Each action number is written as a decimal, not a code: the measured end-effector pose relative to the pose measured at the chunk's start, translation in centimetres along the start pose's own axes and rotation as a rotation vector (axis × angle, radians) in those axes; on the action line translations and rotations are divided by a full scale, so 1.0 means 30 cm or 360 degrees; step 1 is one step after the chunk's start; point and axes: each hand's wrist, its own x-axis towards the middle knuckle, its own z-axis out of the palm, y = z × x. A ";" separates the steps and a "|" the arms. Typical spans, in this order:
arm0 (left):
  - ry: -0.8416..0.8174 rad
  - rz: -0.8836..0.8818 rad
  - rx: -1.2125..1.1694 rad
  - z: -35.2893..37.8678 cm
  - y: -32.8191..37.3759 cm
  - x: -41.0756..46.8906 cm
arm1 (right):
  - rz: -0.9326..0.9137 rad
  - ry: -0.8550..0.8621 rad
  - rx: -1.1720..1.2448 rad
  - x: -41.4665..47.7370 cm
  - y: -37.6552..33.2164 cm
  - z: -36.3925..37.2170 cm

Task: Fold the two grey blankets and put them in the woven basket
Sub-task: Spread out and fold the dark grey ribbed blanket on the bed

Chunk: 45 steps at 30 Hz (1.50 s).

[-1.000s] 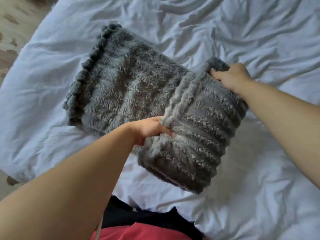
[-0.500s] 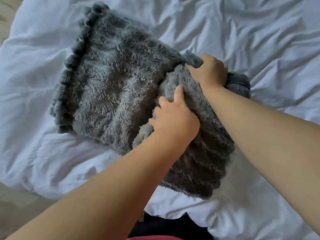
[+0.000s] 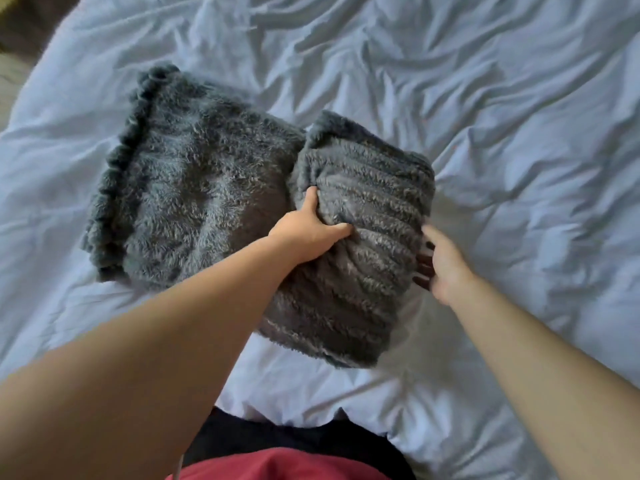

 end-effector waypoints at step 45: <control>0.0183 -0.0343 -0.1242 -0.605 -0.803 -0.096 | -0.0458 -0.0608 -0.1343 -0.773 -0.247 1.166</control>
